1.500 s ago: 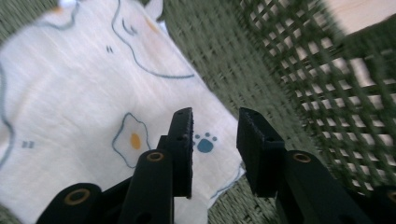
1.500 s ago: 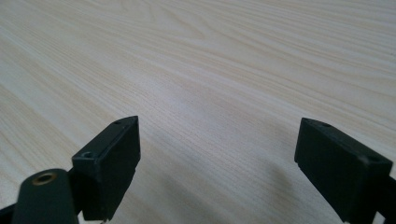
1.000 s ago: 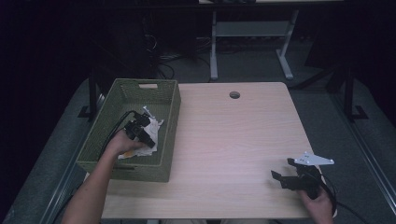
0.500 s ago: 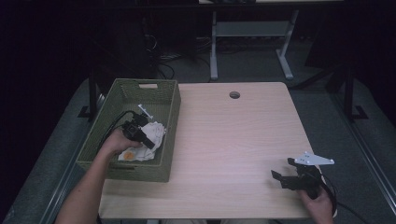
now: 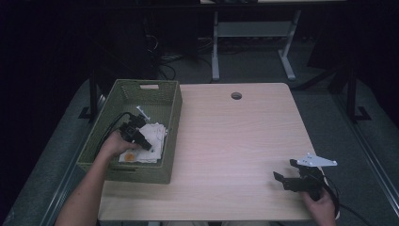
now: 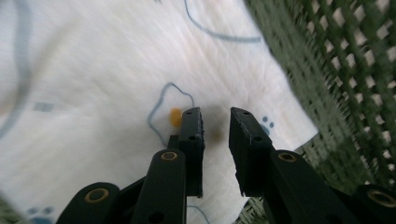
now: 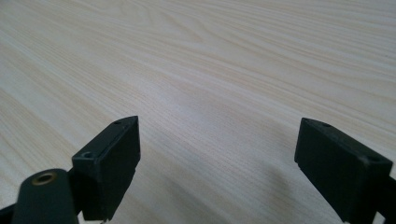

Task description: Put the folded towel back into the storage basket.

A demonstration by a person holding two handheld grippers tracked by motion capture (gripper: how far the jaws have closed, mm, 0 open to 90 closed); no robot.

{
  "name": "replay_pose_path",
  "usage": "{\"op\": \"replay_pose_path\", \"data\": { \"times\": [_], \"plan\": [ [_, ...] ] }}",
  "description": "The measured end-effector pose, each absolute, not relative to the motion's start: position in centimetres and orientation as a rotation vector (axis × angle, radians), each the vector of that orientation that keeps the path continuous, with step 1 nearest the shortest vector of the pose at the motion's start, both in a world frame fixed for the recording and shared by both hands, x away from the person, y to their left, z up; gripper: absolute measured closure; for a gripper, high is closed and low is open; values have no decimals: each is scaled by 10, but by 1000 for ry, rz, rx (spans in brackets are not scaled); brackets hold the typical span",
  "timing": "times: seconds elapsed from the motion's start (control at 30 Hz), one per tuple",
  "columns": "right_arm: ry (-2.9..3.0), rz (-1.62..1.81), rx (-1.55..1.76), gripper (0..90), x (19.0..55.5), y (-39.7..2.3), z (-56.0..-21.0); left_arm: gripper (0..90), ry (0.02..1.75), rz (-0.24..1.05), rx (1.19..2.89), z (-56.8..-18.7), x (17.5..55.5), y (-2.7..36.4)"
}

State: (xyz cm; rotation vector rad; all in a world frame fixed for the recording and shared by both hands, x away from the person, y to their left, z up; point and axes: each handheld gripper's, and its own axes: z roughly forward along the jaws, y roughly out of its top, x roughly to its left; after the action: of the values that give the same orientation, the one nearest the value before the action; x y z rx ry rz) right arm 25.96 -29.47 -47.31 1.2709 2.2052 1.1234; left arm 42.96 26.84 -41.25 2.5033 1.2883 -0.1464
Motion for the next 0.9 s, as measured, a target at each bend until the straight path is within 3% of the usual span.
{"op": "replay_pose_path", "data": {
  "times": [0.47,0.9],
  "plan": [
    [2221,1135,1237,140,260,-291,-472,678,1223,-42,2231,-381,408,286],
    [2231,1148,1230,139,261,-291,-472,623,1189,41,2139,-358,390,280]
  ]
}}
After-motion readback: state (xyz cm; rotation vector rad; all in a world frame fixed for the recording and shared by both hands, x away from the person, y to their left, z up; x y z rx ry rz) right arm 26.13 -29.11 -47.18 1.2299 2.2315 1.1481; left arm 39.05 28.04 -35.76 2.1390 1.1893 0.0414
